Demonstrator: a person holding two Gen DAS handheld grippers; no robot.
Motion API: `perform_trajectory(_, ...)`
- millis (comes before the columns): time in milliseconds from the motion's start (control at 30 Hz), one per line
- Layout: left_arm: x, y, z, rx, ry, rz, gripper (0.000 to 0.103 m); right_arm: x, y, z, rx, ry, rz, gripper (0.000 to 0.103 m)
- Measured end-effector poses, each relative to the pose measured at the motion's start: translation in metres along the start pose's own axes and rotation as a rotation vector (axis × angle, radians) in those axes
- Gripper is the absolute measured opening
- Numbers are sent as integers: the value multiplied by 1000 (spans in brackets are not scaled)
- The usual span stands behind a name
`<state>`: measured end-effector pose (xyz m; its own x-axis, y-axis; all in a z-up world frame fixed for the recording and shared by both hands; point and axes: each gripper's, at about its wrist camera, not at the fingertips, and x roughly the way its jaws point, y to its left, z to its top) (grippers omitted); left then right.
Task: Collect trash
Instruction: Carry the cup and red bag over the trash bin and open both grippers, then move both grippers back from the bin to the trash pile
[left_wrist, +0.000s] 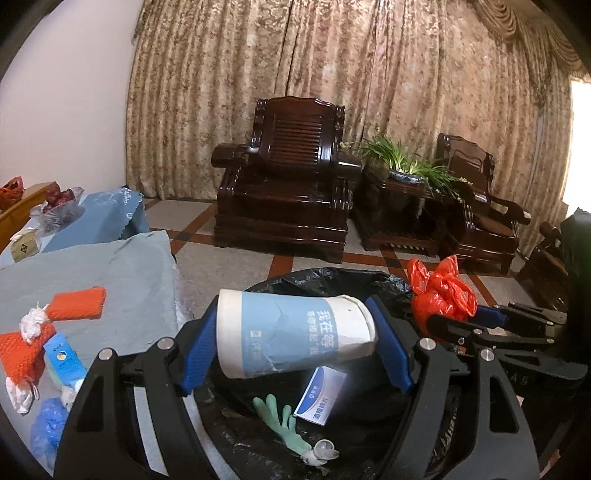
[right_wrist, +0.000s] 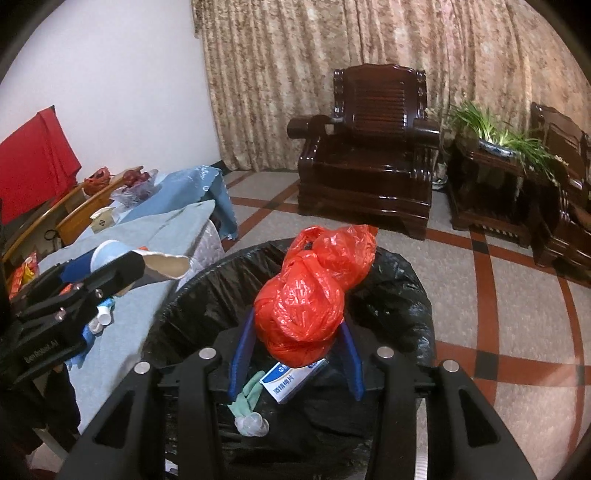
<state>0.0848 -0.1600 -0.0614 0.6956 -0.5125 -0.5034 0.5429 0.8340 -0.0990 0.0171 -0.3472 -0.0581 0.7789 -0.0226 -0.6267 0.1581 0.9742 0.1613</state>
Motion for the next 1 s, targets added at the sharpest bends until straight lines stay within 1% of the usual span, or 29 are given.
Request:
perform_trajectory(100, 3, -1, 2, 1, 6, -6, 75, 2, -4, -2, 2, 5, -10, 46)
perform_trajectory(133, 4, -2, 2, 1, 11, -10, 78, 3, -6, -2, 3, 7, -14, 48)
perform_trajectory(200, 8, -3, 3, -7, 26, -23, 87, 4, -9, -3, 4, 8, -23, 60)
perform_trajectory(233, 8, -2, 2, -14, 27, -27, 88, 3, -9, -4, 4, 8, -33, 71)
perform_trajectory(300, 10, 0, 2, -29, 35, -34, 89, 2, -10, -5, 2, 5, -45, 84)
perform_trajectory(400, 7, 7, 2, -45, 41, -26, 90, -1, -11, -5, 1, -3, -59, 96)
perform_trajectory(567, -13, 28, 3, -50, 11, 47, 94, -3, -3, -3, -6, -14, -43, 97)
perform_trajectory(667, -28, 47, 3, -58, -5, 111, 94, -1, 7, -1, -19, -16, -23, 97)
perform_trajectory(700, -34, 54, 1, -62, -9, 139, 94, 0, 12, 0, -24, -17, -12, 97)
perform_trajectory(900, -67, 90, -5, -96, -20, 248, 94, 7, 45, 2, -61, -25, 57, 97)
perform_trajectory(1000, -81, 105, -9, -121, -23, 289, 94, 10, 66, 3, -89, -29, 92, 97)
